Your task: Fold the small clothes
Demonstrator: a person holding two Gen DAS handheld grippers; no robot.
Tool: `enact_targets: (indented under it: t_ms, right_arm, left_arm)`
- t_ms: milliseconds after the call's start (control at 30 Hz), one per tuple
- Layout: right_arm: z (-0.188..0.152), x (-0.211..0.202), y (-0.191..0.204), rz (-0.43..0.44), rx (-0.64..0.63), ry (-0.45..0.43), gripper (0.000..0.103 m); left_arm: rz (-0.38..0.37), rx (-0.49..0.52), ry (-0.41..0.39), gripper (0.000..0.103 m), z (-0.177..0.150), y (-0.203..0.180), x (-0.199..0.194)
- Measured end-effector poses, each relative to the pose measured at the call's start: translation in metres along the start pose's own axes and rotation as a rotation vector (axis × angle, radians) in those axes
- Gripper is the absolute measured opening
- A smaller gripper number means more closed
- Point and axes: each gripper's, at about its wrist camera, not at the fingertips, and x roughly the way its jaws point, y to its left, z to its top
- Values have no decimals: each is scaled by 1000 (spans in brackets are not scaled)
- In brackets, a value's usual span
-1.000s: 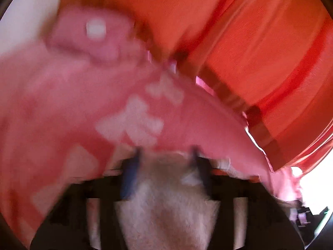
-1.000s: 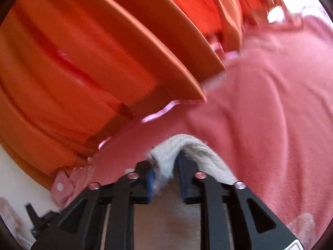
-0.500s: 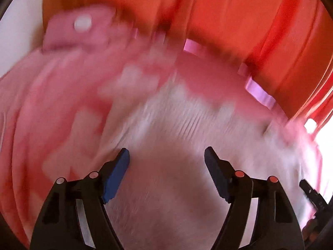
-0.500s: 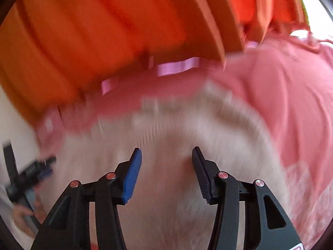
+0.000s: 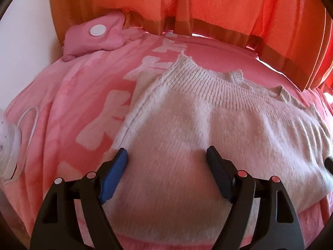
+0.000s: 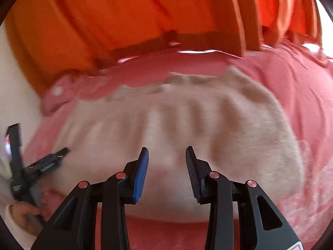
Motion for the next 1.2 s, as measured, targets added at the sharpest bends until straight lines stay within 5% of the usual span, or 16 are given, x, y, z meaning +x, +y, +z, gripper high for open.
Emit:
enact_targets:
  t_ms: [33,133,300,400,467,600,700,833,1067,1100,1200]
  right_arm:
    - [-10,18,0,-24,-13,43,36]
    - [-7,3,18,-63,-70,-14,39]
    - [-6,-20,45,64,-60,-62,37]
    - [-5,-6,70,92,-100,-18,37]
    - [-11,26,81,66,-128,90,38]
    - [-10,25,94,4,-198,74,37]
    - [-3,9,94,96,-135,60,34]
    - [-5,38,100,59,-159,133,35]
    - [-6,32,97,89,-163,106,37]
    - [-5,26,92,113,-139,101,37]
    - [-5,2,75,147,-95,70,37]
  left_arm:
    - [-2,-7,-3,76,-2,2,-2]
    - [-20,-52,-18,77,-7,9,-12]
    - [-55,-156,-44,77,-23,31,-30]
    - [-31,-196,-34,82,-30,39,-31]
    - [-34,-222,-12,82,-34,44,-27]
    - [-50,-271,32,85,-38,53,-21]
    - [-120,-351,62,85,-44,64,-22]
    - [-153,-418,77,87,-50,69,-25]
    - [-173,-542,101,97,-46,70,-13]
    - [-170,-547,103,93,-42,68,-10]
    - [-200,-545,112,50,-27,62,-9]
